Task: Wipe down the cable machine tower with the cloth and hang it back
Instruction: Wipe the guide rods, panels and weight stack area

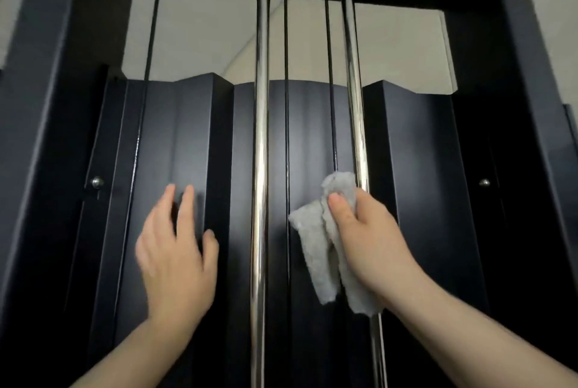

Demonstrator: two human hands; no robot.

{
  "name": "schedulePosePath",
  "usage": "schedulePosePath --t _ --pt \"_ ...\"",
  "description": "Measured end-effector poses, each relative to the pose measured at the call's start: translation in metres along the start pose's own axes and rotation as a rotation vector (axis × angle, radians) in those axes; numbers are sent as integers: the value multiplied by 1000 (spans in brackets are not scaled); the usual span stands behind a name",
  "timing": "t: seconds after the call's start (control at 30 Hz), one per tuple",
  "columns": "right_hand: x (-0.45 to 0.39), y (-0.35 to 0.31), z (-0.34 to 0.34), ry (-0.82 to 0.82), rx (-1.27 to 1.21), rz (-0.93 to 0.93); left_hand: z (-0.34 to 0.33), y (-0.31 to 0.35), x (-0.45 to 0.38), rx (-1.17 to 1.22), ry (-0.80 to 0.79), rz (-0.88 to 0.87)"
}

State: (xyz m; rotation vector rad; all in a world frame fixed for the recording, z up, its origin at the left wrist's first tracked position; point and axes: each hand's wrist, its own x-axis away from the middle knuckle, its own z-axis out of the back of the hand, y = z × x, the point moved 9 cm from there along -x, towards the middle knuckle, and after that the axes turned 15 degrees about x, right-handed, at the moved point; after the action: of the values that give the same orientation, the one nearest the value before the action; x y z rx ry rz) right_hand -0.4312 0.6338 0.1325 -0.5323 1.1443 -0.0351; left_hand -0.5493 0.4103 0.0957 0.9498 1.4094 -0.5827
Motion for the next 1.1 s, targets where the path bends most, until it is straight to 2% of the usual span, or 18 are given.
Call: schedulePosePath --t 0.13,0.2,0.33,0.4,0.5,0.57,0.7,0.77,0.87,0.97,1.03,1.1 --pt "32 -4 -19 -66 139 44 -17 10 -52 -140 -108 -166" --pt "6 -12 -6 -23 142 40 -25 6 -63 -207 -150 -214" --pt "-68 -31 31 160 -54 -47 -32 -2 -64 -236 -137 -187" --pt "-67 -32 16 142 -40 -49 -32 -2 -63 -234 -128 -193" --pt "-21 -18 -25 5 61 -69 -30 0 -63 -234 -131 -223" --pt "-10 -17 -25 -33 41 -80 -31 -1 -62 -240 -142 -216" --pt "-86 -42 26 107 -157 -112 -32 -2 -61 -239 -141 -212" --pt "-111 -53 31 119 -236 -120 -32 -2 -61 -229 -137 -215" --pt "-96 -52 6 50 32 -54 -29 -1 -59 -198 -116 -219" --pt "-82 -46 -11 -79 196 -101 -29 -1 -59 -185 -107 -227" --pt "-110 -63 9 -60 176 -124 -30 -1 -60 -178 -103 -238" --pt "-150 -83 43 59 -14 -159 -31 -2 -61 -181 -94 -249"
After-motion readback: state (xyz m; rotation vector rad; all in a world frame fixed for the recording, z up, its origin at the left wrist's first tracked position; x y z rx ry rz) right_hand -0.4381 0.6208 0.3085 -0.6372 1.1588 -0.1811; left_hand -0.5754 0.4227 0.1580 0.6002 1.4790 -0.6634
